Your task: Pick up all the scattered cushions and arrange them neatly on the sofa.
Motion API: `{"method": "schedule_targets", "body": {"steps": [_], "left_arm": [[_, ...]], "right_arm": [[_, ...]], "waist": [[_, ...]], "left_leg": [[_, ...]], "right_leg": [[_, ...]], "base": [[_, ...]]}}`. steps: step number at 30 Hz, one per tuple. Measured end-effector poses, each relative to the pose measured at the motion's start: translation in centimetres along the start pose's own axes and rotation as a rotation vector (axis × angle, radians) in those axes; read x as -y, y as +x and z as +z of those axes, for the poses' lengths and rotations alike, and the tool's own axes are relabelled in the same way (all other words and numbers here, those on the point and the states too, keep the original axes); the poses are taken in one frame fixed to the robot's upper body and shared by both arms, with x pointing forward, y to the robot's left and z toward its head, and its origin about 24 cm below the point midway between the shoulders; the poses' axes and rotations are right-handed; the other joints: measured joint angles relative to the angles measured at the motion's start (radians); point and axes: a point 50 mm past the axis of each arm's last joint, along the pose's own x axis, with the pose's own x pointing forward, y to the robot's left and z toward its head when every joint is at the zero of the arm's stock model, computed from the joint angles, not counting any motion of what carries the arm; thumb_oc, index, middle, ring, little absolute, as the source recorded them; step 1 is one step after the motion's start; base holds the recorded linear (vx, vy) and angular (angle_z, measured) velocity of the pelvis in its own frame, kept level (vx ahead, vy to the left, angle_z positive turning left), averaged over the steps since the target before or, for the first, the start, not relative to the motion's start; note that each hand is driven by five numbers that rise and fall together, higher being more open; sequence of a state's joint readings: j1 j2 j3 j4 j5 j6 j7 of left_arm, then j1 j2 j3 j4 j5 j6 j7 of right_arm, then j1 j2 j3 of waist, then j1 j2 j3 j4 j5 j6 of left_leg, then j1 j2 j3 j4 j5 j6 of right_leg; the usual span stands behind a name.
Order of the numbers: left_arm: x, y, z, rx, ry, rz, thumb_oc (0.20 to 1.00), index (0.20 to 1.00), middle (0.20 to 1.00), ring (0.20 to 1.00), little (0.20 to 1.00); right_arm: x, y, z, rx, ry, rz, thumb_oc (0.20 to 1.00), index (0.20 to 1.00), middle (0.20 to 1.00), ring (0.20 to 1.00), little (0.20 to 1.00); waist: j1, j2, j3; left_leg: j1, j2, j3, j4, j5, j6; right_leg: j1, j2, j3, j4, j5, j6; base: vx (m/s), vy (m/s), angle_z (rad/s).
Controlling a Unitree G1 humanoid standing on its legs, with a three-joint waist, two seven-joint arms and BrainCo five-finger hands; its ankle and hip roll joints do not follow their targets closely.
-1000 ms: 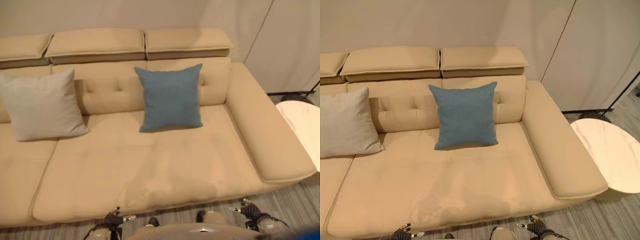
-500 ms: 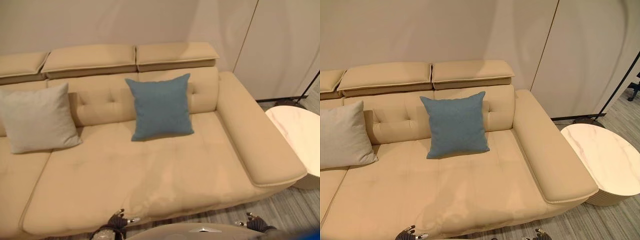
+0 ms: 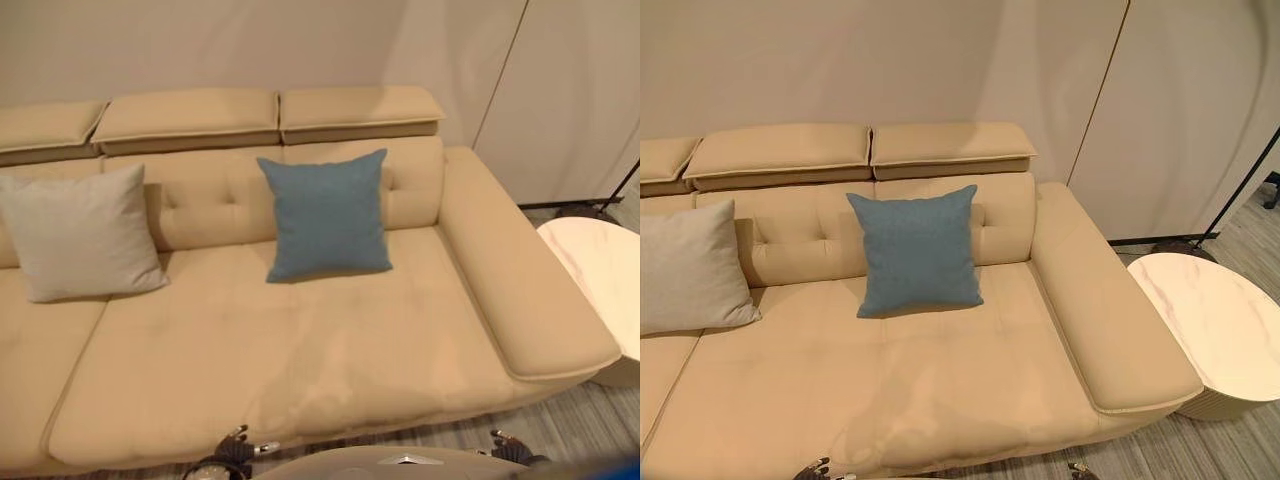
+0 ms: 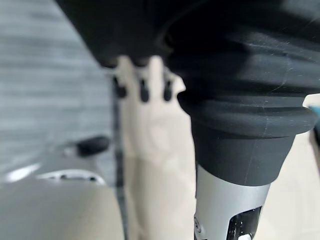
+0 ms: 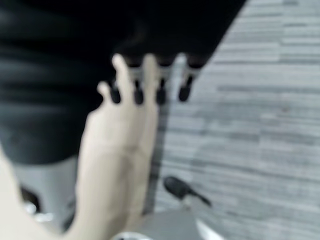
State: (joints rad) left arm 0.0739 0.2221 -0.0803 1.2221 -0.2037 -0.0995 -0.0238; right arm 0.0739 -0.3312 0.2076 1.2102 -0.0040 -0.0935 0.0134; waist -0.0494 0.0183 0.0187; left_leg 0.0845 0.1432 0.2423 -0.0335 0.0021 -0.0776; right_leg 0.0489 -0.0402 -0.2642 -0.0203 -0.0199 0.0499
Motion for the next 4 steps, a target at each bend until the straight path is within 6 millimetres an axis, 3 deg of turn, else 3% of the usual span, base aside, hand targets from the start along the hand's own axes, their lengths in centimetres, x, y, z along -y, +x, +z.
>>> {"method": "schedule_targets", "body": {"steps": [4], "left_arm": [[-0.02,-0.04,-0.16,-0.004,-0.001,0.001,1.0,1.0,1.0,1.0,1.0]], "right_arm": [[-0.01,-0.01,-0.05,-0.001,-0.001,0.0,1.0,1.0,1.0,1.0,1.0]], "waist": [[0.0,0.002,0.001]], "left_leg": [[-0.002,-0.002,-0.002,0.0,0.0,0.0]], "right_leg": [[0.001,-0.001,-0.001,0.0,0.0,0.0]], "base": [[0.0,0.0,0.0]]}}
